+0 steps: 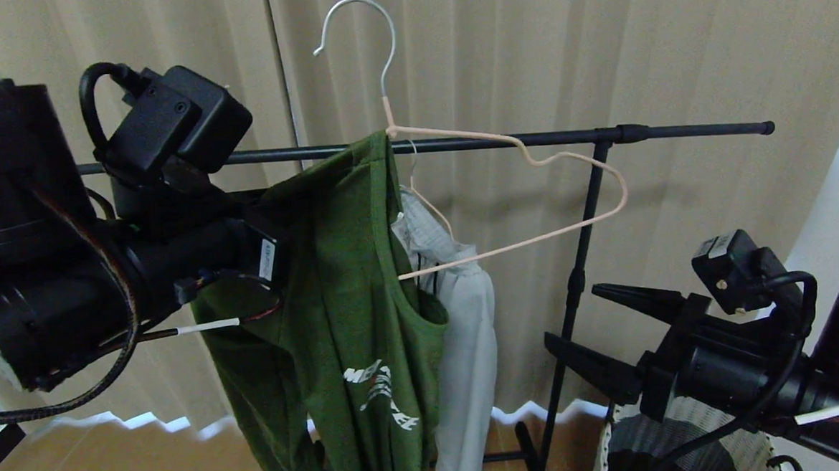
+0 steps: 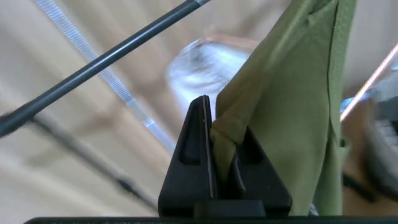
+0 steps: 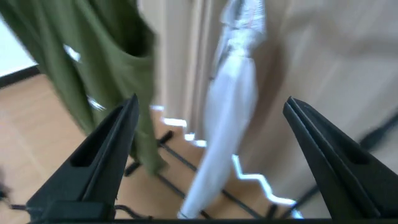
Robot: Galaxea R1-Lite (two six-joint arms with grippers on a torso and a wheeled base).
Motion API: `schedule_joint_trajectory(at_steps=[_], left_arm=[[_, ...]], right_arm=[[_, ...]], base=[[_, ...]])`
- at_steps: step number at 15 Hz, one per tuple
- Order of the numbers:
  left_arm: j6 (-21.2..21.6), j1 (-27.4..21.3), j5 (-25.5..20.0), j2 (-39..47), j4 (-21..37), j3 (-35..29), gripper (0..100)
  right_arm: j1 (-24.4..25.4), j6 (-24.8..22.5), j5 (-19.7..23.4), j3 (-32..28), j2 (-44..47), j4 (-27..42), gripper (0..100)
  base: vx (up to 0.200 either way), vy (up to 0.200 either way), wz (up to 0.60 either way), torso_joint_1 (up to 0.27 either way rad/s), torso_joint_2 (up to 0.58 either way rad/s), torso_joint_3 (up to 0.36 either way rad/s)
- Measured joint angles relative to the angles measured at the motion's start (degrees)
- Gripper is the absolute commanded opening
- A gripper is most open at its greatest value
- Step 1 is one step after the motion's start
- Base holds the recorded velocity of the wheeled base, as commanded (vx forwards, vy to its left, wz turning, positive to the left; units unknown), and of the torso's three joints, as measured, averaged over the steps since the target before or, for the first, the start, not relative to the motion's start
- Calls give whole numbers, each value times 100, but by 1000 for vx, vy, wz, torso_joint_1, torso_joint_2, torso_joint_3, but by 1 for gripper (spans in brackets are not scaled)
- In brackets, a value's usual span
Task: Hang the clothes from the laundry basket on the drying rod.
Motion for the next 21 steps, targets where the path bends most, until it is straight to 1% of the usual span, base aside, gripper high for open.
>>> schedule_joint_trajectory(at_steps=[2, 5, 8, 11, 12, 14, 18, 21], left_arm=[[-211, -256, -17, 157, 0, -223, 0], [-226, -378, -24, 267, 2, -319, 0], [-230, -447, -30, 278, -1, -250, 0], [-233, -714, -33, 251, -15, -173, 0], [-230, -786, -33, 249, -61, -173, 0], [-230, -912, -30, 243, -230, -168, 0], [-233, -1018, -28, 199, -247, -168, 0], [-230, -1034, -26, 140, -245, -165, 0]], right_arm=[[165, 134, -7, -5, 94, -99, 100], [280, 216, -35, -46, 196, -150, 100], [272, 227, -191, -101, 397, -451, 100], [258, 227, -367, -135, 811, -1048, 100], [239, 239, -399, -144, 929, -1152, 100], [219, 263, -405, -160, 1097, -1182, 100], [148, 266, -411, -166, 1335, -1201, 100], [-34, 239, -446, -133, 1464, -1174, 100]], base=[[0, 0, 0, 0, 0, 0], [0, 0, 0, 0, 0, 0], [0, 0, 0, 0, 0, 0], [0, 0, 0, 0, 0, 0], [0, 0, 0, 0, 0, 0], [0, 0, 0, 0, 0, 0], [0, 0, 0, 0, 0, 0], [0, 0, 0, 0, 0, 0]])
